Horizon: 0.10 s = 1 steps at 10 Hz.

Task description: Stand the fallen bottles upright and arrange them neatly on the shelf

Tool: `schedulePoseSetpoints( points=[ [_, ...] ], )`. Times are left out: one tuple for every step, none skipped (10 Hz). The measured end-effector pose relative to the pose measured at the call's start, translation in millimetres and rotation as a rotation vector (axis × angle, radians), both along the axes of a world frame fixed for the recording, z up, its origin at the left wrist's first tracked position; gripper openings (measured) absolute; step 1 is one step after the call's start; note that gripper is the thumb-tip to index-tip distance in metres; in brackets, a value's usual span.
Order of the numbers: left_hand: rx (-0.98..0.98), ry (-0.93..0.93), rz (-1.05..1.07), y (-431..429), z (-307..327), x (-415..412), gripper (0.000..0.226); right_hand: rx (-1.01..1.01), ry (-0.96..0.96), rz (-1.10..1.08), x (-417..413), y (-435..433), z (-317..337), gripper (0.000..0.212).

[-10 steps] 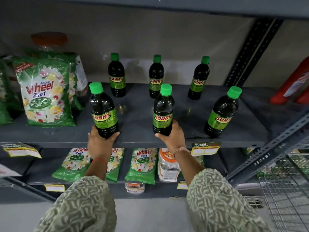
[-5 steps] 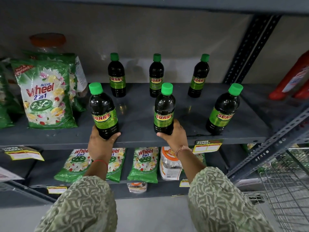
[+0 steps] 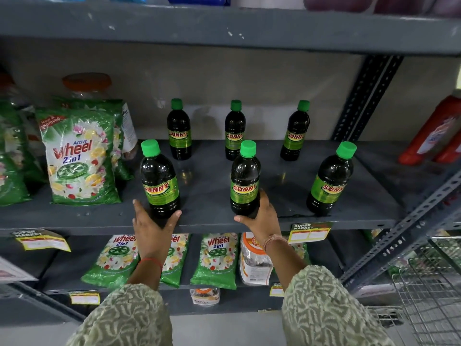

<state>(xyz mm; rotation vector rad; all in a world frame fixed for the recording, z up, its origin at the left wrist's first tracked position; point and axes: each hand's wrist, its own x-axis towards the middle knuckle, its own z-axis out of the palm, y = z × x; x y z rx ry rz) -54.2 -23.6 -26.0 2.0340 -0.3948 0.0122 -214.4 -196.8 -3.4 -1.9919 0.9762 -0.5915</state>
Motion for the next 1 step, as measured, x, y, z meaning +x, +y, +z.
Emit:
schedulePoseSetpoints(
  points=[
    [0.025, -0.219, 0.000, 5.9, 1.7, -29.2, 0.092, -0.220, 0.015, -0.061, -14.5, 17.7, -3.9, 0.100]
  ],
)
